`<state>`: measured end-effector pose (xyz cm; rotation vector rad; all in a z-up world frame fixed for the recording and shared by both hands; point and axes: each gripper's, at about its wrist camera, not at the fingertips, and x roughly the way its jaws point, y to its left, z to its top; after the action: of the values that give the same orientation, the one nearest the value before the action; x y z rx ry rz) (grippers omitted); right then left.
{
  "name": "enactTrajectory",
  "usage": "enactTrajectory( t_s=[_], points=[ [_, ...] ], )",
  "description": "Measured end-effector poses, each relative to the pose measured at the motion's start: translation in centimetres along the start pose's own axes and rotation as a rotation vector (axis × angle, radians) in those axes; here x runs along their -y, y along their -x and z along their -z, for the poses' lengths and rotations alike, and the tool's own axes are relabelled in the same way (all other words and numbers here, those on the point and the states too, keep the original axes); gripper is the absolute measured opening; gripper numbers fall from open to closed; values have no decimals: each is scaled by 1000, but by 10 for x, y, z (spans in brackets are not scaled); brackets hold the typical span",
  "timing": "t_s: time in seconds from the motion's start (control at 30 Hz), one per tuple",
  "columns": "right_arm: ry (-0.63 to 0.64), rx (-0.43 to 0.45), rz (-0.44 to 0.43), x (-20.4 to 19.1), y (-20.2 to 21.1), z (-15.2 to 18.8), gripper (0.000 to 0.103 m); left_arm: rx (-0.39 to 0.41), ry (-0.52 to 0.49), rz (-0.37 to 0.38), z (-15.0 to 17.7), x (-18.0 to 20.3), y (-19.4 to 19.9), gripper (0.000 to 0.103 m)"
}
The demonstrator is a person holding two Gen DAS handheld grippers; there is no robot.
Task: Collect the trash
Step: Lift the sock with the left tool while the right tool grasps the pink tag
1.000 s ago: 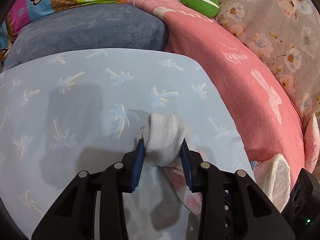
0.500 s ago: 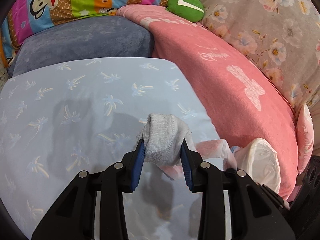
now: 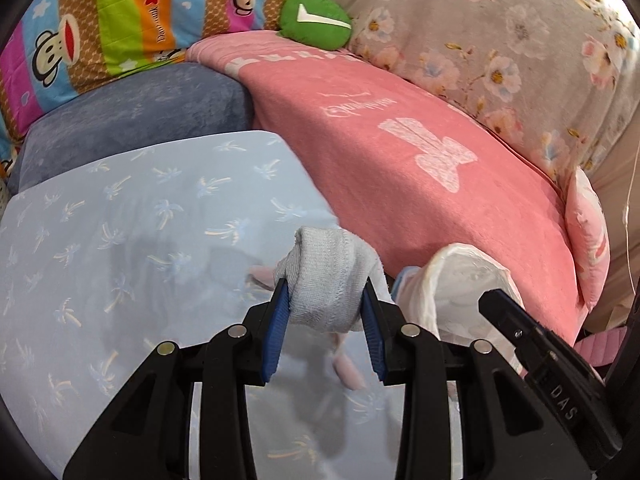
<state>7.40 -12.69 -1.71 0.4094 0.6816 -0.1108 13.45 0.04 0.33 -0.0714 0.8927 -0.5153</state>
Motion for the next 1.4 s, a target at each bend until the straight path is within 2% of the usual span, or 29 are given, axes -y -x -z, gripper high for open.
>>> enactTrajectory(
  t_s=[0.13,0.17,0.33,0.5,0.7,1.0,1.17,1.23,1.3,1.37,1.4],
  points=[
    [-24,-25,-6,13,6,0,4,-9,-18,-3,8,10,-1,34],
    [-30,-33,-8,16,6,2,7,-13,-16,-8,10,10,-2,34],
    [-26,-80,-24,20,-3,3,24,-41,7,-34,22,-1,-7,34],
    [1,-134,-46,13,-24,13,46,-65,37,-65,34,-21,-12,34],
    [43,-210,-53,-7,-58,25,46,-92,63,-97,46,-41,-18,34],
    [63,-255,-20,-27,-94,44,46,-116,79,-104,49,-59,-28,34],
    [60,-265,2,-26,-107,46,43,-132,78,-102,49,-62,-36,34],
    [58,-270,8,-24,-111,47,35,-136,79,-103,49,-62,-38,34],
    [62,-273,4,-22,-112,47,13,-138,77,-104,48,-61,-39,34],
    [65,-271,5,-18,-114,43,5,-138,75,-104,47,-60,-38,34],
    [66,-254,5,-18,-107,41,4,-137,71,-104,47,-58,-38,34]
  ],
)
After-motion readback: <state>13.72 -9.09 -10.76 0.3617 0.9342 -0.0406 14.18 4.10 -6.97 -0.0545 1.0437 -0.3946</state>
